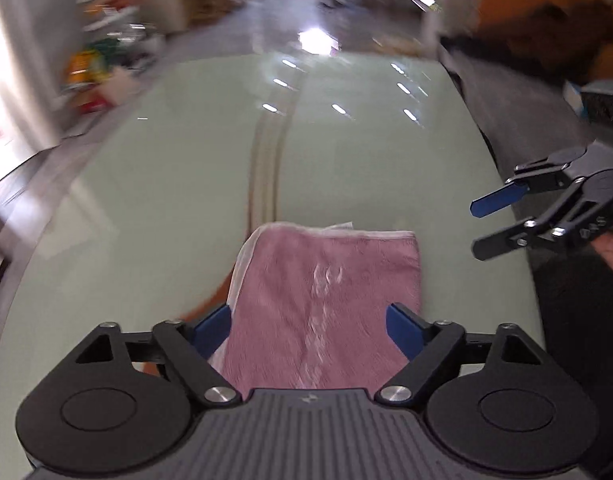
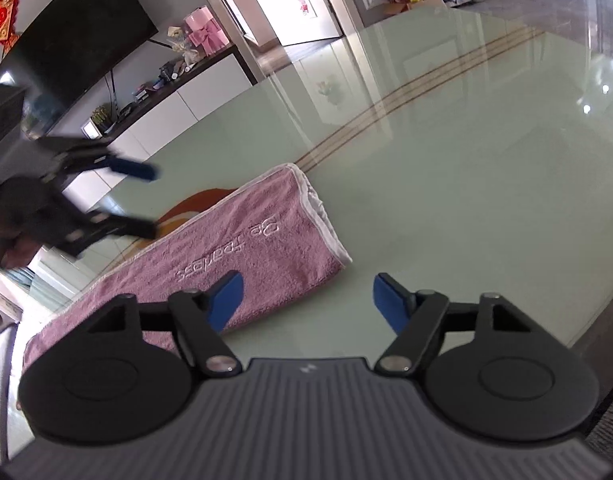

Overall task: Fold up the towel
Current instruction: 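Move the left tool to the folded towel's end hem, then close the left tool on the towel's end hem while the right tool closes on the hem corner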

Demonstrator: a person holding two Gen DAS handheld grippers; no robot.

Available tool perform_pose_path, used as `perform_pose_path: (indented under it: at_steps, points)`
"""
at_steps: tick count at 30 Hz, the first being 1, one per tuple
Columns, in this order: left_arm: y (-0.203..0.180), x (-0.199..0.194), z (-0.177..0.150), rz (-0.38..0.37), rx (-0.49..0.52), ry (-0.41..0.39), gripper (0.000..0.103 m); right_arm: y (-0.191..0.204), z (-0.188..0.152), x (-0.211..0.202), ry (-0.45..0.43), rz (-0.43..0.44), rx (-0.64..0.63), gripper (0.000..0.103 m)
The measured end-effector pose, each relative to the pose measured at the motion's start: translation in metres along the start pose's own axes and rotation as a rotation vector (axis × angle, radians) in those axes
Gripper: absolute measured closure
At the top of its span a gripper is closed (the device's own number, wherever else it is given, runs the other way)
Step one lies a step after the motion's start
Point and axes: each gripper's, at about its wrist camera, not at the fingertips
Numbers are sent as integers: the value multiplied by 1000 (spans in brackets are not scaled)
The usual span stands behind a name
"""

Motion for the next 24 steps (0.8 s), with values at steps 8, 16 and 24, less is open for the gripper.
perform_pose_path:
  at_steps: [8, 16, 24]
  points:
    - [49, 62, 52, -84, 150, 163, 40, 6, 15, 15, 47, -36, 25, 52]
    - [82, 109, 71, -141, 220, 277, 68, 2, 18, 33, 94, -51, 42, 61]
    - [100, 122, 72, -214, 190, 336, 67, -3, 14, 41, 129, -59, 55, 61]
Point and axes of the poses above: each gripper's, at about its wrist camera, not at the fingertips, and x roughly the way its jaws point, y to its left, z to its top, and after that the axes turned 8 degrees about -z, right-handed
